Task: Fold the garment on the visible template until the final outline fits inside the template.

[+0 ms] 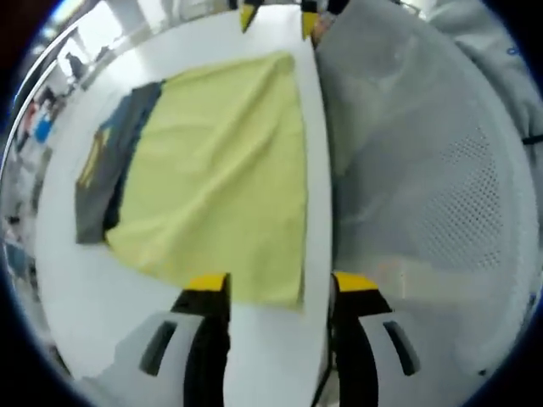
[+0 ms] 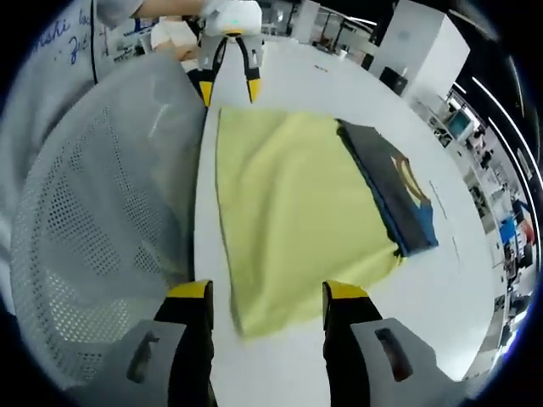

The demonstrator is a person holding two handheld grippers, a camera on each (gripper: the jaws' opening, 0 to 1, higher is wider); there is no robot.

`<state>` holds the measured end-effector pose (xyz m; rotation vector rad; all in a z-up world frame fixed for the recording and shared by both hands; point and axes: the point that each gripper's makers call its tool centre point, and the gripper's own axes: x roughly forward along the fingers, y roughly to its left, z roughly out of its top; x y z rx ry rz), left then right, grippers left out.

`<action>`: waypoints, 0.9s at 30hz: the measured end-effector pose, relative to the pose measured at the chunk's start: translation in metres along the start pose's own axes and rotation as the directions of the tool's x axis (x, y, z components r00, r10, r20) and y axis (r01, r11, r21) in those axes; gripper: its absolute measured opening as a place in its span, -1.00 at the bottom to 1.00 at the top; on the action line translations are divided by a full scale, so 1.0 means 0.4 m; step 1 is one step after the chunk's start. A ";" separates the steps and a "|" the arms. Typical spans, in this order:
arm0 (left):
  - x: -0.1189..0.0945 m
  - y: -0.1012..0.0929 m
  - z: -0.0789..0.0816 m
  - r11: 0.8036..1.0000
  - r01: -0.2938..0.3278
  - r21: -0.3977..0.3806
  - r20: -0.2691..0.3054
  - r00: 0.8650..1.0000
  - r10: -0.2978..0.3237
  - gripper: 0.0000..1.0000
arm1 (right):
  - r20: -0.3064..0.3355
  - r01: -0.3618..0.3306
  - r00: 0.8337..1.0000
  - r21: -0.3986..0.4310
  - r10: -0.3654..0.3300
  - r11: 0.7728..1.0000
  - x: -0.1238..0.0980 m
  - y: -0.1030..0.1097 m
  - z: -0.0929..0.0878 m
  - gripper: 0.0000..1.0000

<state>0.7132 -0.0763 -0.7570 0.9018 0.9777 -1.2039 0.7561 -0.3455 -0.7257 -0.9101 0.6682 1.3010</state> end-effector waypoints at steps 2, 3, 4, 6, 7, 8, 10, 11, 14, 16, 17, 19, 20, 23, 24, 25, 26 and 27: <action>0.005 0.000 -0.010 1.000 0.000 -0.012 -0.006 1.000 0.000 -0.24 | -0.003 -0.008 1.000 0.004 0.008 1.000 0.002 0.005 -0.004 -0.08; 0.008 0.000 -0.016 1.000 0.000 -0.022 -0.009 1.000 0.000 -0.25 | -0.006 -0.013 1.000 0.007 0.013 1.000 0.004 0.009 -0.008 -0.10; 0.010 0.001 -0.019 1.000 -0.001 -0.029 -0.008 1.000 0.001 -0.26 | -0.010 -0.019 1.000 0.008 0.019 1.000 0.006 0.012 -0.012 -0.13; 0.015 -0.001 -0.028 0.999 0.005 -0.047 -0.009 1.000 -0.006 -0.33 | -0.016 -0.024 1.000 0.012 0.025 1.000 0.009 0.017 -0.017 -0.16; 0.019 -0.001 -0.034 0.999 0.003 -0.049 -0.013 1.000 -0.004 -0.35 | -0.016 -0.031 0.999 0.017 0.031 0.999 0.011 0.021 -0.021 -0.18; 0.021 -0.002 -0.038 0.999 -0.001 -0.051 -0.017 1.000 0.000 -0.38 | -0.017 -0.034 0.999 0.021 0.035 0.999 0.012 0.023 -0.022 -0.20; 0.026 -0.002 -0.049 0.998 -0.003 -0.064 -0.028 1.000 0.001 -0.42 | -0.017 -0.038 0.999 0.027 0.039 0.999 0.014 0.027 -0.027 -0.24; 0.028 -0.002 -0.050 0.998 -0.006 -0.064 -0.027 1.000 0.004 -0.47 | -0.018 -0.038 0.999 0.031 0.039 0.999 0.014 0.027 -0.028 -0.26; 0.033 0.001 -0.060 0.997 -0.014 -0.073 -0.037 0.999 0.011 -0.57 | -0.017 -0.044 0.999 0.041 0.044 0.998 0.015 0.031 -0.034 -0.29; 0.034 -0.001 -0.062 0.997 -0.011 -0.075 -0.039 0.999 0.008 -0.59 | -0.018 -0.044 0.999 0.042 0.045 0.998 0.014 0.032 -0.034 -0.30; 0.035 -0.002 -0.062 0.997 -0.011 -0.076 -0.041 0.999 0.007 -0.59 | -0.019 -0.044 0.999 0.044 0.045 0.998 0.014 0.033 -0.036 -0.30; 0.037 -0.001 -0.062 0.997 -0.010 -0.077 -0.043 0.999 0.007 -0.62 | -0.020 -0.045 0.999 0.047 0.046 0.998 0.014 0.034 -0.037 -0.31; 0.038 0.001 -0.062 0.997 -0.011 -0.078 -0.043 0.999 0.008 -0.64 | -0.020 -0.046 0.999 0.048 0.047 0.998 0.014 0.034 -0.037 -0.32; 0.038 0.004 -0.061 0.997 -0.014 -0.081 -0.044 0.999 0.010 -0.68 | -0.025 -0.051 0.998 0.053 0.053 0.997 0.014 0.038 -0.041 -0.36; 0.038 0.005 -0.061 0.997 -0.014 -0.082 -0.045 0.999 0.011 -0.70 | -0.026 -0.052 0.998 0.054 0.053 0.997 0.014 0.038 -0.042 -0.37; 0.038 0.006 -0.062 0.997 -0.014 -0.081 -0.048 0.999 0.010 -0.71 | -0.027 -0.054 0.998 0.057 0.055 0.997 0.014 0.039 -0.045 -0.38; 0.038 0.005 -0.062 0.997 -0.014 -0.081 -0.049 0.999 0.010 -0.72 | -0.029 -0.055 0.998 0.057 0.056 0.997 0.014 0.040 -0.047 -0.38; 0.038 0.004 -0.062 0.997 -0.013 -0.078 -0.051 0.999 0.009 -0.74 | -0.032 -0.055 0.998 0.058 0.056 0.997 0.013 0.040 -0.051 -0.38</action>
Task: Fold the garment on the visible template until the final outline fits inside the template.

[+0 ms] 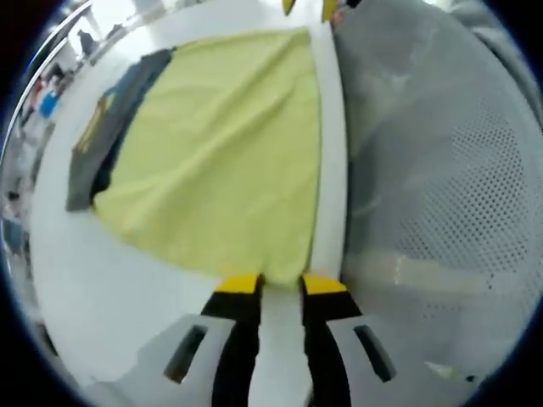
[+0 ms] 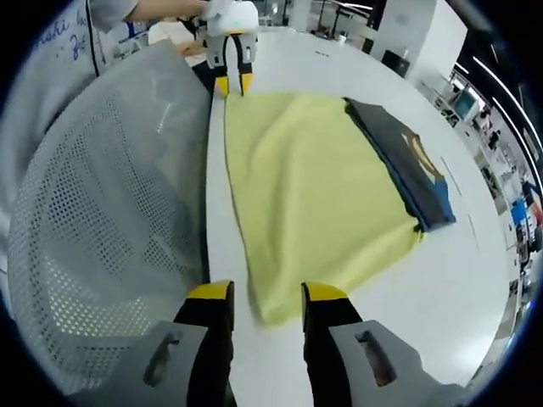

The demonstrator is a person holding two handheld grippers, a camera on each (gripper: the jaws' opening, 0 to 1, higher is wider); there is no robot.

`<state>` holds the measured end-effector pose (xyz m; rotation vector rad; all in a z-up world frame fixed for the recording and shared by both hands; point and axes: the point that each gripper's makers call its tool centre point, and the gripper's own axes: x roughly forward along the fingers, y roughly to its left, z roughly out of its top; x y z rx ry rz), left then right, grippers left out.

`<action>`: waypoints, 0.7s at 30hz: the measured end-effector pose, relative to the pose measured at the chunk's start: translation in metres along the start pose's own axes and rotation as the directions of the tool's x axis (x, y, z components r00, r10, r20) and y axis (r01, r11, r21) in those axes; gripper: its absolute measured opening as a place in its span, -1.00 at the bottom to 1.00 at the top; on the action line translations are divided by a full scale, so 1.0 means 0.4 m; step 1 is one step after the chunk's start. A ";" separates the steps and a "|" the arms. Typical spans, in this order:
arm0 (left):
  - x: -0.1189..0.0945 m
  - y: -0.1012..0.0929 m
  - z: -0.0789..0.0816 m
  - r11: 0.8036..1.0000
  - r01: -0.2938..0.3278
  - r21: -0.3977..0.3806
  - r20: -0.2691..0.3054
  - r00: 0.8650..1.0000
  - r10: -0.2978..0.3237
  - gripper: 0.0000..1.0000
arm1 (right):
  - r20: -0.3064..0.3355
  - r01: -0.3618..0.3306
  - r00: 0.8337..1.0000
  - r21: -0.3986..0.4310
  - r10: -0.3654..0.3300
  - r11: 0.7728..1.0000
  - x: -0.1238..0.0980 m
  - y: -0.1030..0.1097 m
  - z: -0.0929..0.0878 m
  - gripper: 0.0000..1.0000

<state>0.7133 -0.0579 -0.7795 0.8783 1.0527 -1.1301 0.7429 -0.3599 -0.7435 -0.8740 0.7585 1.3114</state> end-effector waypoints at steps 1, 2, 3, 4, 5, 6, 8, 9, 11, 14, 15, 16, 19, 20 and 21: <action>0.000 -0.001 -0.001 1.000 -0.001 0.001 -0.002 1.000 0.001 -0.76 | -0.002 0.000 1.000 0.000 0.000 1.000 -0.001 0.000 -0.002 -0.39; 0.000 -0.001 -0.001 1.000 -0.001 0.002 -0.002 1.000 0.001 -0.77 | -0.003 -0.001 1.000 0.004 0.001 1.000 -0.001 0.000 -0.005 -0.39; 0.001 -0.001 -0.001 1.000 -0.002 0.003 -0.002 1.000 0.002 -0.77 | -0.005 -0.003 1.000 0.006 0.003 1.000 -0.002 0.001 -0.007 -0.39; 0.001 -0.001 -0.001 1.000 -0.002 0.003 -0.002 1.000 0.002 -0.79 | -0.006 -0.004 1.000 0.007 0.004 1.000 -0.002 0.002 -0.009 -0.40; 0.002 -0.001 -0.001 1.000 -0.001 -0.001 -0.002 1.000 0.001 -0.79 | -0.008 -0.006 1.000 0.008 0.006 1.000 -0.002 0.003 -0.011 -0.40; 0.002 -0.001 -0.001 1.000 -0.001 -0.004 -0.002 1.000 0.001 -0.79 | -0.009 -0.007 1.000 0.008 0.007 1.000 -0.002 0.005 -0.012 -0.41; 0.001 0.000 0.000 1.000 0.001 -0.019 0.000 1.000 -0.001 -0.82 | -0.011 -0.009 1.000 0.009 0.010 1.000 0.001 0.006 -0.016 -0.42; 0.000 0.000 0.000 1.000 0.000 -0.020 0.000 1.000 0.000 -0.84 | -0.012 -0.013 1.000 0.010 0.013 1.000 0.003 0.008 -0.019 -0.42; -0.001 0.001 0.002 1.000 -0.003 -0.014 0.002 1.000 0.003 -0.91 | -0.011 -0.014 1.000 0.014 0.014 1.000 0.006 0.007 -0.021 -0.42; -0.001 -0.001 0.004 1.000 -0.001 0.012 -0.002 1.000 0.001 -0.94 | -0.013 -0.016 1.000 0.014 0.016 1.000 0.015 0.002 -0.030 -0.44; -0.001 -0.002 0.003 1.000 0.002 0.016 -0.004 1.000 -0.002 -0.94 | -0.019 -0.016 1.000 0.011 0.016 1.000 0.017 0.000 -0.034 -0.45; 0.000 -0.001 0.003 1.000 0.003 0.013 -0.007 1.000 -0.002 -0.95 | -0.030 -0.017 0.999 0.008 0.017 1.000 0.018 -0.001 -0.041 -0.46; -0.002 -0.002 0.004 1.000 0.006 0.008 -0.013 1.000 -0.006 -0.97 | -0.055 -0.027 0.998 0.002 0.027 1.000 0.023 -0.005 -0.064 -0.53; -0.001 -0.002 0.004 1.000 0.007 0.006 -0.015 1.000 -0.007 -0.97 | -0.060 -0.032 0.998 0.001 0.032 0.999 0.024 -0.004 -0.069 -0.54; -0.001 -0.002 0.004 1.000 0.009 0.003 -0.016 1.000 -0.009 -0.97 | -0.067 -0.032 0.997 -0.003 0.032 0.999 0.026 -0.005 -0.075 -0.55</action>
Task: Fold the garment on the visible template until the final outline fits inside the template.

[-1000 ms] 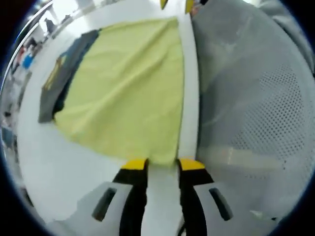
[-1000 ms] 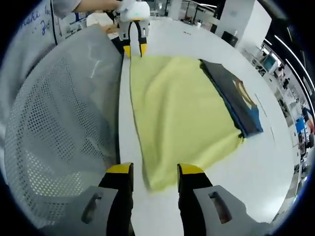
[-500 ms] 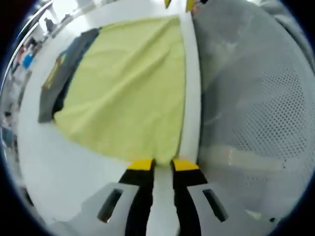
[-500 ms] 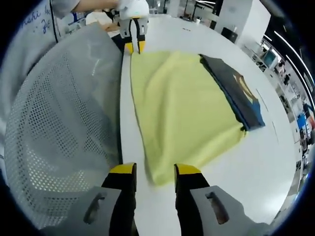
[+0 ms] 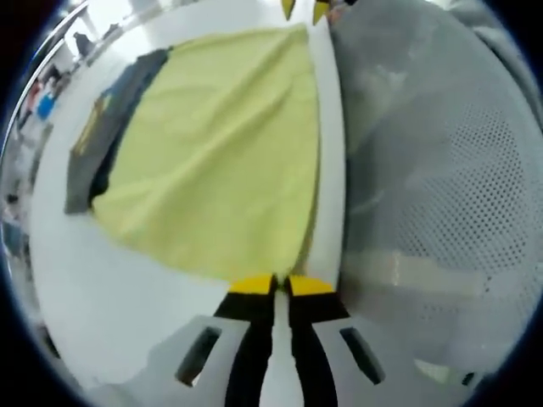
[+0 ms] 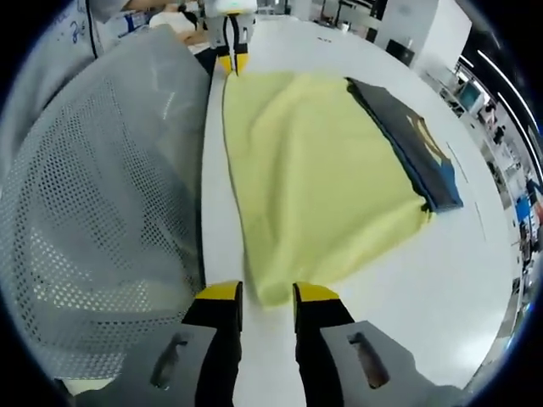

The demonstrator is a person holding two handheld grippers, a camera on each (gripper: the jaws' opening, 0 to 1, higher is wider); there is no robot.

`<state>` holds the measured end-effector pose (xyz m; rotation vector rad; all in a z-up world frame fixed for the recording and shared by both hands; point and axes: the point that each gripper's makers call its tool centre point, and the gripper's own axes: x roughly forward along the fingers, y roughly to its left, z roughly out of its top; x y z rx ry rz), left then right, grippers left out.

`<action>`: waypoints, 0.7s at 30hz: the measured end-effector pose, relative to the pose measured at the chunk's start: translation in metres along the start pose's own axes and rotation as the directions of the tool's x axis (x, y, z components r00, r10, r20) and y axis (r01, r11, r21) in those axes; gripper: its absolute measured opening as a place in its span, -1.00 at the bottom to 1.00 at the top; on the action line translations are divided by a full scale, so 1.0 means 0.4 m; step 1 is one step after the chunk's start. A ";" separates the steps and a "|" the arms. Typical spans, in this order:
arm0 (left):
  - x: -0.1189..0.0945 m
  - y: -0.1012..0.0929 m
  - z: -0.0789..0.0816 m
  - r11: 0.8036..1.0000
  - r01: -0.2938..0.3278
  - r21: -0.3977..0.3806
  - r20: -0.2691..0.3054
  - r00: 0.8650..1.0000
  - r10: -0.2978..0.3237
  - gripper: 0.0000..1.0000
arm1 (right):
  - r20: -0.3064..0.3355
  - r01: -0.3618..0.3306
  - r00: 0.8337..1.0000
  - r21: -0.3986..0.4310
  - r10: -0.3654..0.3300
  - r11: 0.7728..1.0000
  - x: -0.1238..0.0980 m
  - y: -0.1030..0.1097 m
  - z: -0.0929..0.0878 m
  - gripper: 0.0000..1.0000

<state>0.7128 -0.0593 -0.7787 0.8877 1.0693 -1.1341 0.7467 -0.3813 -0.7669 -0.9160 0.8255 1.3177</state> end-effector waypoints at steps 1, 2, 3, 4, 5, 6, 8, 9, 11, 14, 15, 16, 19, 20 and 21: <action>0.000 0.000 0.000 1.000 0.000 0.000 0.000 1.000 0.000 -0.97 | -0.006 0.000 1.000 -0.002 0.000 1.000 0.002 -0.001 -0.004 -0.55; 0.000 0.000 0.000 1.000 0.001 -0.002 -0.001 1.000 -0.001 -0.97 | -0.016 -0.004 1.000 -0.007 0.004 1.000 0.004 0.000 -0.010 -0.56; 0.000 0.000 0.000 1.000 0.002 -0.005 -0.001 1.000 -0.002 -0.97 | -0.019 -0.005 1.000 -0.009 0.005 1.000 0.005 0.000 -0.012 -0.56; 0.000 0.000 0.000 1.000 0.002 -0.006 0.000 1.000 -0.002 -0.98 | -0.027 -0.006 1.000 -0.017 0.006 1.000 0.008 0.001 -0.017 -0.56; 0.000 0.000 0.000 1.000 0.003 -0.011 0.000 1.000 -0.003 -0.98 | -0.031 -0.012 0.999 -0.022 0.011 1.000 0.010 0.003 -0.019 -0.57; 0.000 0.001 -0.001 1.000 0.004 -0.012 0.001 1.000 -0.004 -0.98 | -0.033 -0.014 0.999 -0.023 0.014 1.000 0.010 0.004 -0.019 -0.58; 0.001 0.001 -0.001 1.000 0.004 -0.015 0.004 1.000 -0.004 -0.98 | -0.033 -0.020 0.999 -0.038 0.019 0.999 0.014 0.005 -0.019 -0.60; 0.001 0.001 -0.001 1.000 0.005 -0.017 0.005 1.000 -0.005 -0.98 | -0.034 -0.022 0.999 -0.040 0.020 0.999 0.015 0.005 -0.019 -0.61; 0.001 0.001 -0.001 1.000 0.005 -0.023 0.008 1.000 -0.005 -0.98 | -0.038 -0.026 0.999 -0.040 0.025 0.999 0.019 0.004 -0.021 -0.64; 0.002 0.002 -0.001 1.000 0.007 -0.027 0.011 1.000 -0.007 -0.98 | -0.046 -0.029 0.999 -0.051 0.026 0.998 0.023 0.000 -0.025 -0.68; 0.002 0.002 -0.001 1.000 0.008 -0.027 0.011 1.000 -0.007 -0.98 | -0.048 -0.028 0.999 -0.056 0.025 0.998 0.023 -0.001 -0.025 -0.69; 0.002 0.001 -0.001 1.000 0.008 -0.026 0.012 1.000 -0.008 -0.98 | -0.050 -0.029 0.998 -0.059 0.027 0.998 0.024 -0.002 -0.025 -0.70; 0.002 0.001 -0.001 1.000 0.010 -0.027 0.013 1.000 -0.010 -0.98 | -0.055 -0.037 0.998 -0.062 0.033 0.997 0.028 -0.001 -0.027 -0.70; 0.003 0.001 -0.001 1.000 0.010 -0.027 0.013 1.000 -0.010 -0.98 | -0.058 -0.038 0.998 -0.066 0.034 0.997 0.029 -0.001 -0.028 -0.70; 0.003 0.002 -0.001 1.000 0.010 -0.028 0.013 1.000 -0.010 -0.98 | -0.055 -0.040 0.998 -0.066 0.036 0.997 0.029 -0.001 -0.027 -0.71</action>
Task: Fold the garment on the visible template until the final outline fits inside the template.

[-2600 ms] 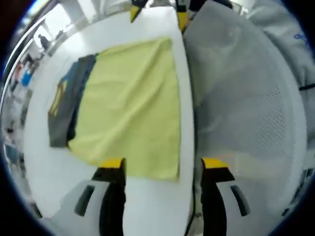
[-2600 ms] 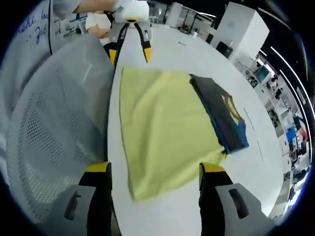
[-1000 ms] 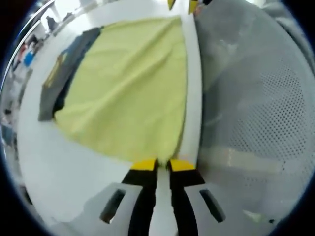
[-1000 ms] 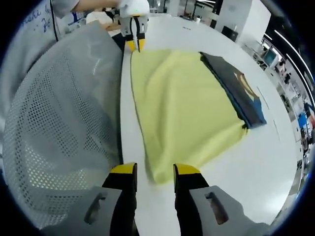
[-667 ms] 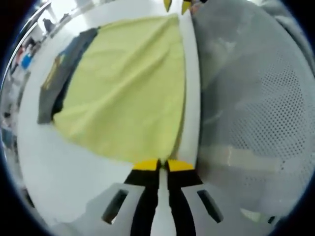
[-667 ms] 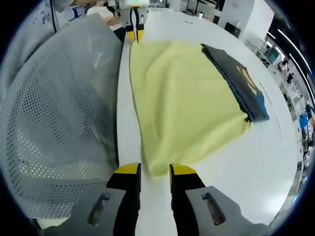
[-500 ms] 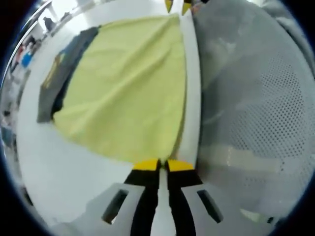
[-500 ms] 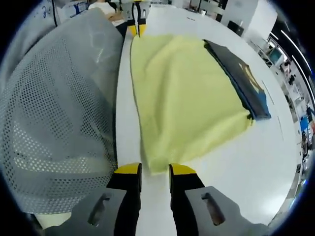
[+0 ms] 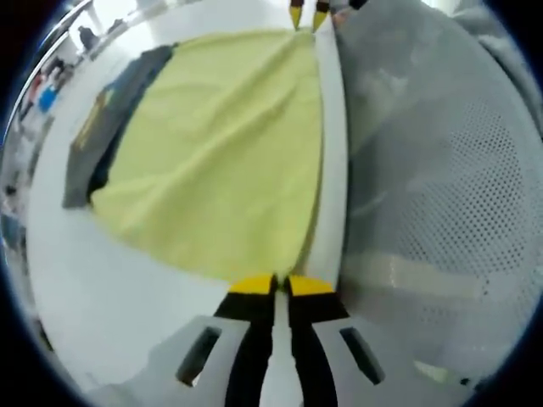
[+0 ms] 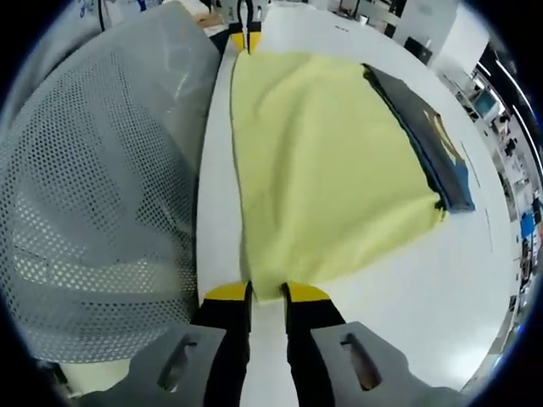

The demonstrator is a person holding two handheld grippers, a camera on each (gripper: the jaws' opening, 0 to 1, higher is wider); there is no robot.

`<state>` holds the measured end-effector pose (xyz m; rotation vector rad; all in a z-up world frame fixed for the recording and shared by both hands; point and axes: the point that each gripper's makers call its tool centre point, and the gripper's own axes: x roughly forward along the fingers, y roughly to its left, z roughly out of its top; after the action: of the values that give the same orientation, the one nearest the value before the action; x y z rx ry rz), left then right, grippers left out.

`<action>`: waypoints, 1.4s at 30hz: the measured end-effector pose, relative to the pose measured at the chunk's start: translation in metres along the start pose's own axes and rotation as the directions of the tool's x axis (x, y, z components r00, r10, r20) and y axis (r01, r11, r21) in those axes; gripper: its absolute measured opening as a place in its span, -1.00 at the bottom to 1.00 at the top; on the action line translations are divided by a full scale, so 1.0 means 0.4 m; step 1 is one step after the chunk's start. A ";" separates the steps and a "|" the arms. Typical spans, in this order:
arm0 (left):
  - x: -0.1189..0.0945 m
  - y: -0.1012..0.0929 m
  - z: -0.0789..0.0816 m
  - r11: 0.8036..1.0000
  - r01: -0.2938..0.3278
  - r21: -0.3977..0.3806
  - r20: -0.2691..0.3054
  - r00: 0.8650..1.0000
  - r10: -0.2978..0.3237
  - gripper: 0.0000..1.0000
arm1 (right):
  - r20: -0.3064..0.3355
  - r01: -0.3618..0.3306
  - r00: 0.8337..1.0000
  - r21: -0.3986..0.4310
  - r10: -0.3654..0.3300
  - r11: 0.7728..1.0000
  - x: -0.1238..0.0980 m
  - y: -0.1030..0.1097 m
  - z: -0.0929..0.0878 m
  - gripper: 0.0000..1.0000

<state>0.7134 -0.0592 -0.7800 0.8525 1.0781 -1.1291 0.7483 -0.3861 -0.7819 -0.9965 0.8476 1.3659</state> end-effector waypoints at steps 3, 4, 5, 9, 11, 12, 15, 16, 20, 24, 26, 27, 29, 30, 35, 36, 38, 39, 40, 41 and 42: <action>0.000 0.000 -0.001 1.000 0.001 0.000 0.002 1.000 -0.001 -0.98 | 0.000 -0.003 1.000 -0.002 0.003 1.000 0.000 -0.001 0.000 -0.71; 0.000 0.000 -0.001 1.000 0.002 -0.001 0.003 1.000 -0.002 -0.98 | 0.002 -0.003 1.000 -0.001 0.003 1.000 0.000 -0.002 0.000 -0.73; 0.000 0.001 -0.001 1.000 0.003 -0.002 0.004 1.000 -0.003 -0.98 | 0.004 -0.004 1.000 0.001 0.004 1.000 0.000 -0.002 0.000 -0.75; 0.001 0.001 -0.002 1.000 0.007 -0.001 0.005 1.000 -0.007 -0.98 | 0.005 -0.004 1.000 0.003 0.004 1.000 0.002 -0.003 0.001 -0.80; 0.002 0.002 -0.002 1.000 0.008 0.000 0.005 1.000 -0.008 -0.98 | 0.006 -0.005 1.000 0.006 0.005 1.000 0.002 -0.005 0.002 -0.81; 0.002 0.002 -0.002 1.000 0.008 0.001 0.007 1.000 -0.008 -0.98 | 0.007 -0.006 1.000 0.009 0.006 1.000 0.002 -0.006 0.001 -0.81; 0.002 0.002 -0.001 1.000 0.003 0.000 0.009 1.000 -0.003 -0.98 | 0.011 -0.006 1.000 0.013 0.006 1.000 0.002 -0.006 0.001 -0.82; 0.002 0.002 -0.002 1.000 0.002 -0.002 0.008 1.000 -0.002 -0.98 | 0.012 -0.006 1.000 0.014 0.006 1.000 0.002 -0.007 0.001 -0.82; 0.002 0.004 -0.001 0.999 -0.002 -0.044 0.007 1.000 0.002 -0.98 | 0.014 0.001 1.000 0.018 -0.001 1.000 0.002 -0.009 0.001 -0.86; 0.000 0.003 0.000 0.998 -0.008 -0.062 0.013 1.000 0.009 -1.00 | 0.011 0.008 1.000 0.017 -0.008 1.000 0.002 -0.011 0.001 -0.91; 0.000 0.002 0.000 0.998 -0.011 -0.062 0.013 1.000 0.012 -1.00 | 0.013 0.012 1.000 0.015 -0.012 1.000 -0.001 -0.011 0.002 -0.93; -0.001 0.002 0.000 0.998 -0.013 -0.063 0.012 1.000 0.013 -1.00 | 0.014 0.013 1.000 0.015 -0.013 1.000 -0.001 -0.011 0.002 -0.94; -0.002 0.001 0.000 0.998 -0.015 -0.059 0.004 1.000 0.015 -1.00 | 0.015 0.016 1.000 0.010 -0.016 1.000 -0.003 -0.009 0.004 -0.94; -0.002 0.000 -0.001 0.998 -0.017 -0.055 -0.001 1.000 0.017 -1.00 | 0.016 0.016 1.000 0.007 -0.016 1.000 -0.004 -0.007 0.003 -0.94; -0.011 -0.005 0.001 0.999 -0.010 -0.043 -0.017 1.000 0.009 -1.00 | 0.018 0.018 1.000 0.004 -0.018 1.000 -0.008 -0.005 0.006 -0.95; -0.014 -0.006 0.002 0.999 -0.009 -0.040 -0.018 1.000 0.009 -1.00 | 0.018 0.019 1.000 0.004 -0.019 1.000 -0.009 -0.005 0.007 -0.95; -0.020 -0.009 0.003 0.999 -0.007 -0.034 -0.021 1.000 0.006 -1.00 | 0.019 0.020 1.000 0.000 -0.020 1.000 -0.014 -0.004 0.010 -0.95; -0.023 -0.010 0.003 1.000 -0.006 -0.029 -0.022 1.000 0.005 -1.00 | 0.019 0.019 1.000 -0.001 -0.019 1.000 -0.017 -0.003 0.011 -0.95; -0.028 -0.011 0.004 1.000 -0.007 -0.024 -0.023 1.000 0.007 -1.00 | 0.020 0.019 1.000 -0.002 -0.019 1.000 -0.020 -0.001 0.013 -0.95; -0.032 -0.011 0.006 1.000 -0.008 -0.023 -0.022 1.000 0.007 -1.00 | 0.021 0.019 1.000 -0.003 -0.019 1.000 -0.023 0.000 0.014 -0.95; -0.038 -0.012 0.007 1.000 -0.008 -0.021 -0.021 1.000 0.008 -1.00 | 0.024 0.020 1.000 -0.005 -0.019 1.000 -0.028 0.001 0.017 -0.95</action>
<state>0.7084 -0.0589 -0.7646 0.8529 1.1013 -1.1022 0.7470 -0.3841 -0.7693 -0.9882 0.8154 1.3612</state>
